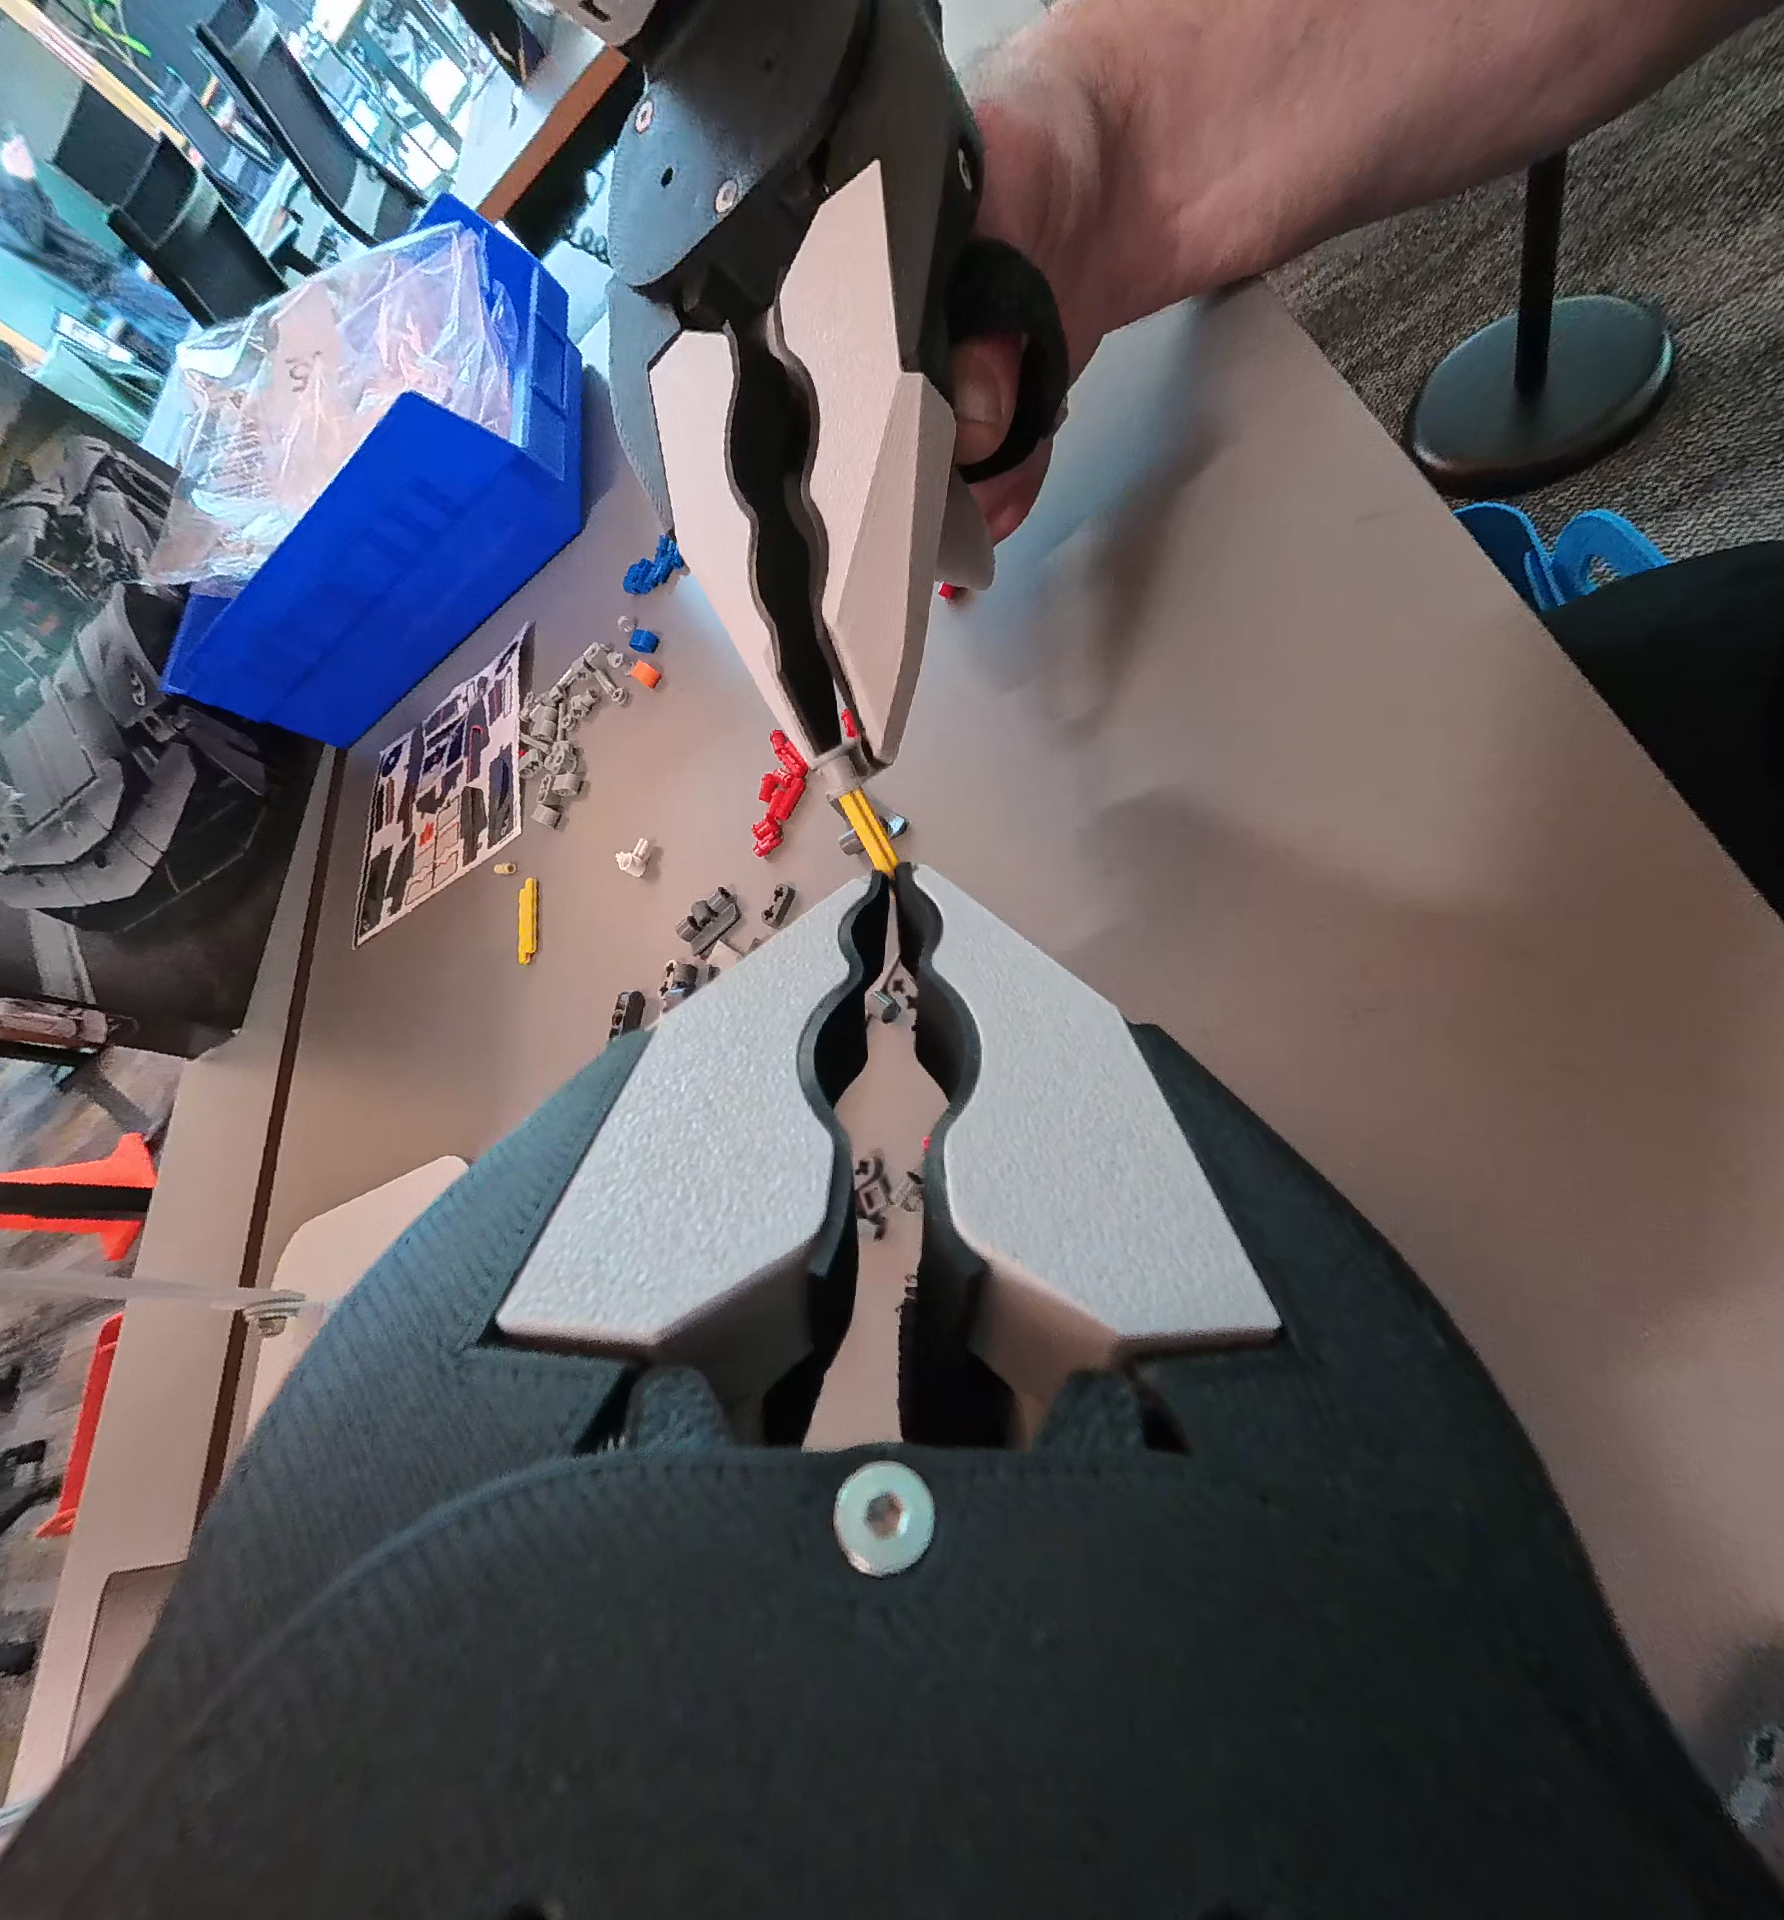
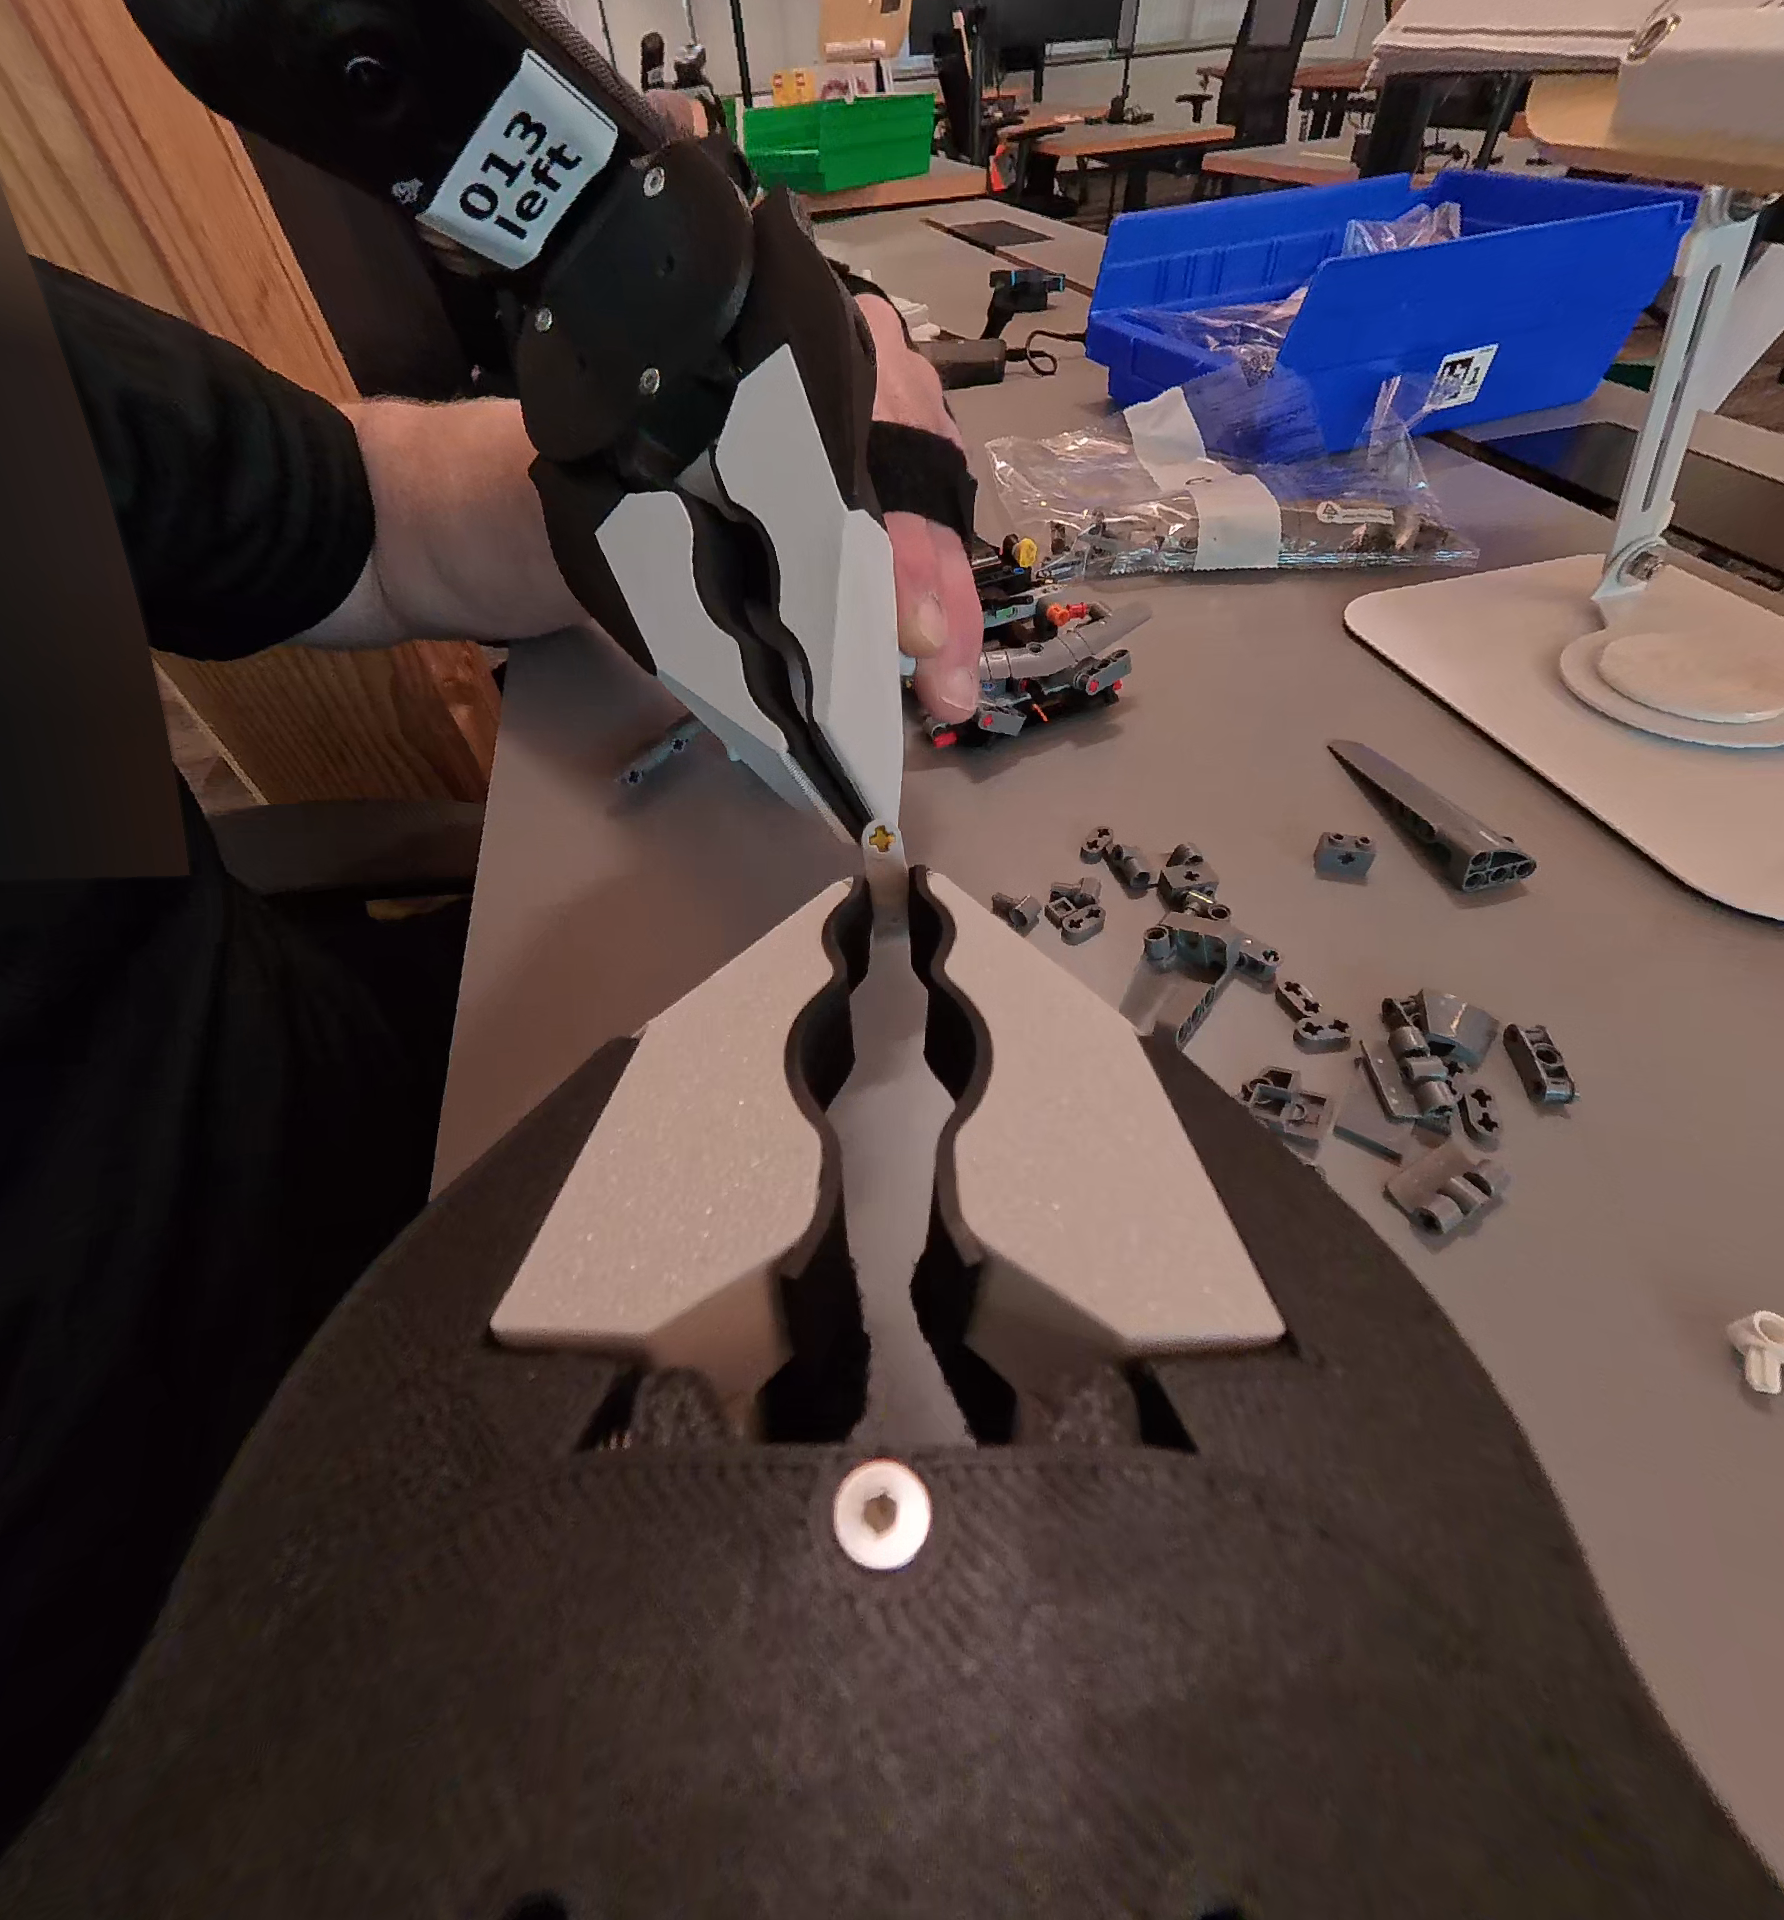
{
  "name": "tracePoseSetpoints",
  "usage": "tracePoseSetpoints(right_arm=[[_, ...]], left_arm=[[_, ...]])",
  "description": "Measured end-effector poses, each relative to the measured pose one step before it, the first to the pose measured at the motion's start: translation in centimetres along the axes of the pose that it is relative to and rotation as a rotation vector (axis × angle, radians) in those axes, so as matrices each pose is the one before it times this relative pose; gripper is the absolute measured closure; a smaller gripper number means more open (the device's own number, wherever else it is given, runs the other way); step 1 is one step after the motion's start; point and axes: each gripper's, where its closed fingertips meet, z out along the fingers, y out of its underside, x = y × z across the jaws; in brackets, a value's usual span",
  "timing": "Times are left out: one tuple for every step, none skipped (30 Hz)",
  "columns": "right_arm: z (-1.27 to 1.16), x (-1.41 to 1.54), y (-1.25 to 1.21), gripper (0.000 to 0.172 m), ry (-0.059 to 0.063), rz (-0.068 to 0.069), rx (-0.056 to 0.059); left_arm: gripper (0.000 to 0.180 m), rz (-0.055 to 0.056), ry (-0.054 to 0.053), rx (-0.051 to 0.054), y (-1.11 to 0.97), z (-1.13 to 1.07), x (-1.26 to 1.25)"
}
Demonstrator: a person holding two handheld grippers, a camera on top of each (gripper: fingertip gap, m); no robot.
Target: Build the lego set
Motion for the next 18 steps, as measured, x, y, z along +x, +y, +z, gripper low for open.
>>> tracePoseSetpoints(right_arm=[[0.008, 0.044, 0.045, 0.167, 0.0008, 0.0013, -0.0016], [0.007, 0.037, 0.047, 0.167, 0.0009, 0.0010, -0.0017], [0.003, 0.055, 0.069, 0.167, 0.0015, 0.0011, -0.0026], [0.007, 0.043, 0.048, 0.167, 0.0011, 0.0019, -0.0018], [0.012, 0.035, 0.038, 0.167, 0.0009, 0.0027, -0.0011], [0.004, 0.059, 0.053, 0.167, 0.0017, 0.0022, -0.0022], [-0.003, 0.049, 0.051, 0.167, 0.0019, 0.0012, -0.0018], [0.008, 0.027, 0.030, 0.167, 0.0004, 0.0012, -0.0011], [0.024, 0.023, 0.046, 0.167, 0.0005, 0.0006, -0.0019], [0.007, 0.005, 0.047, 0.167, -0.0001, 0.0007, -0.0015], [0.019, -0.013, 0.024, 0.167, -0.0014, 0.0007, 0.0001], [0.001, 0.000, 0.014, 0.167, -0.0002, -0.0003, -0.0003], [0.014, -0.003, 0.018, 0.167, -0.0003, 0.0000, -0.0001], [0.001, -0.015, -0.018, 0.167, -0.0004, 0.0002, 0.0016], [-0.003, 0.005, -0.011, 0.167, 0.0002, -0.0001, 0.0010], [-0.008, 0.000, -0.001, 0.167, 0.0000, 0.0002, 0.0003], [-0.003, 0.013, -0.010, 0.167, 0.0002, 0.0002, 0.0008], [-0.003, -0.001, 0.005, 0.167, 0.0000, 0.0004, 0.0005]], left_arm=[[0.180, -0.0012, -0.0032, -0.0010, 0.072, 0.084, -0.008], [0.180, -0.0036, -0.0024, -0.0029, 0.089, 0.075, -0.007], [0.180, -0.0026, -0.0019, -0.0047, 0.089, 0.068, -0.019], [0.180, 0.0011, -0.0015, -0.0023, 0.054, 0.049, -0.005], [0.179, -0.0006, -0.0004, -0.0026, 0.044, 0.062, 0.007], [0.179, -0.0030, -0.0028, -0.0038, 0.066, 0.069, -0.047], [0.177, -0.0023, -0.0050, -0.0032, 0.049, 0.066, -0.066], [0.177, 0.0004, -0.0021, -0.0033, 0.056, 0.058, -0.008], [0.177, -0.0012, -0.0004, -0.0040, 0.057, 0.060, 0.013], [0.176, -0.0015, -0.0018, -0.0044, 0.054, 0.050, -0.024], [0.175, -0.0002, -0.0018, -0.0019, 0.022, 0.034, -0.008], [0.174, -0.0033, -0.0014, -0.0026, 0.024, 0.035, -0.030], [0.173, -0.0034, -0.0016, -0.0029, 0.024, 0.029, -0.024], [0.172, -0.0013, -0.0013, 0.0000, -0.009, 0.006, -0.024], [0.171, -0.0049, -0.0027, -0.0004, 0.004, 0.008, -0.047], [0.171, -0.0048, 0.0018, -0.0003, 0.001, 0.010, 0.014], [0.171, -0.0045, 0.0006, 0.0006, -0.002, 0.009, 0.009], [0.171, -0.0056, 0.0011, 0.0009, -0.008, 0.011, -0.012]])
